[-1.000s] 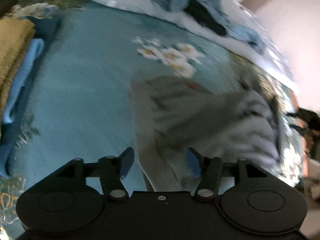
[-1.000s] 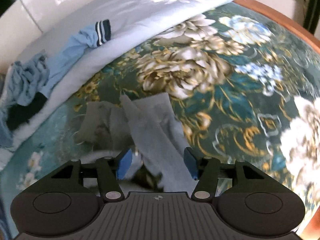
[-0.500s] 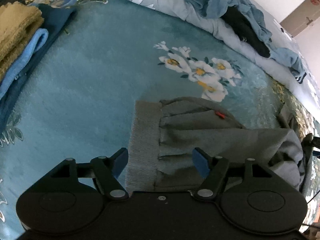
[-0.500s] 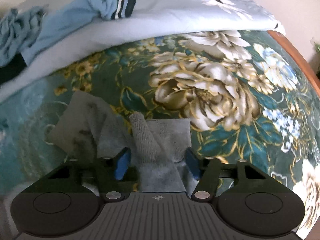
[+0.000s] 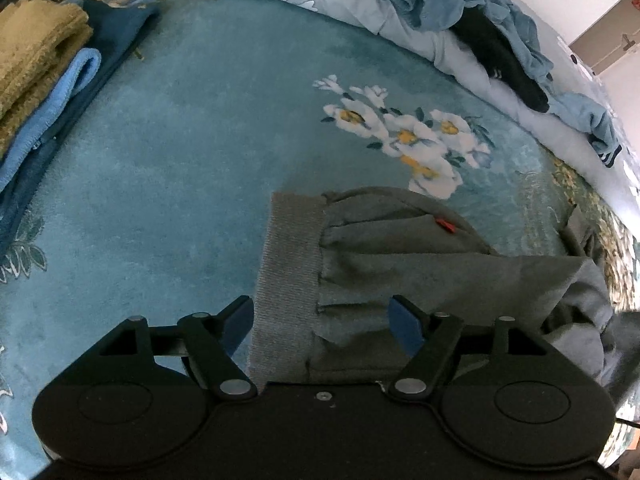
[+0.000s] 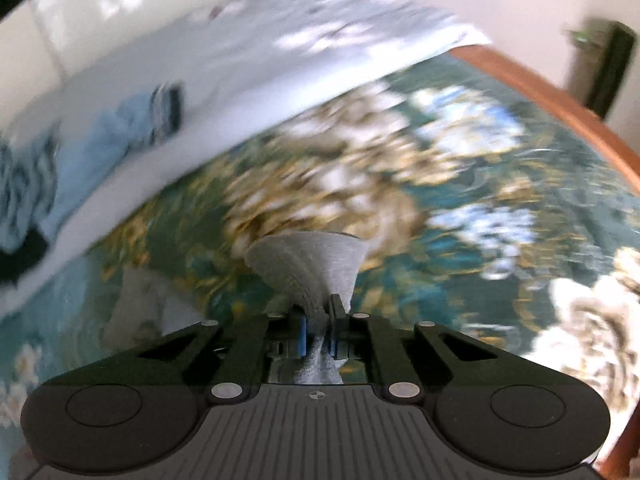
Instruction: Fold clothes
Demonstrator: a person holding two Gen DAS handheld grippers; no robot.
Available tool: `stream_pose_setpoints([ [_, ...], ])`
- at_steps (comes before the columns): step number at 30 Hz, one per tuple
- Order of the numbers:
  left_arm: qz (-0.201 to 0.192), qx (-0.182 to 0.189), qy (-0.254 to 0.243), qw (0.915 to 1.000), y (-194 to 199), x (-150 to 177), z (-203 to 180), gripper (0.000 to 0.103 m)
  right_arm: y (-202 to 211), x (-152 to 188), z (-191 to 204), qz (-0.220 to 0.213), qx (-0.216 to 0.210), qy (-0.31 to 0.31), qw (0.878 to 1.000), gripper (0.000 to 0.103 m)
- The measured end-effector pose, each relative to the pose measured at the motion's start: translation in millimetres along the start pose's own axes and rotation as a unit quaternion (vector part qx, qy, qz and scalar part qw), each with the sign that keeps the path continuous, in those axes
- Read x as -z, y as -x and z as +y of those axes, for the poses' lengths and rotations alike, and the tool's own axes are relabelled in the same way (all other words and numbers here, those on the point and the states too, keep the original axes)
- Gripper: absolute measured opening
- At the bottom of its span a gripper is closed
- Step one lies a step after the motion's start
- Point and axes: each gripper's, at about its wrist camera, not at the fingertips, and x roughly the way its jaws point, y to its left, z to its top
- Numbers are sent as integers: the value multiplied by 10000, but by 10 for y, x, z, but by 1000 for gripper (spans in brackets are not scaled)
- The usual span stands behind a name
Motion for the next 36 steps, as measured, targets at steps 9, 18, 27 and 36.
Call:
stream_pose_setpoints([
  [9, 54, -57, -168, 9998, 241, 228, -27, 76, 615, 64, -1376, -407, 517, -1325, 9890, 8],
  [18, 259, -406, -97, 9988, 333, 811, 19, 76, -169, 649, -1991, 592, 1064, -1521, 9808, 8],
  [27, 252, -305, -185, 9990, 329, 1080, 119, 78, -386, 756, -2057, 962, 811, -1435, 9816, 11],
  [36, 142, 223, -86, 9996, 192, 1102, 221, 78, -245, 726, -2086, 851, 610, -1260, 9865, 47],
])
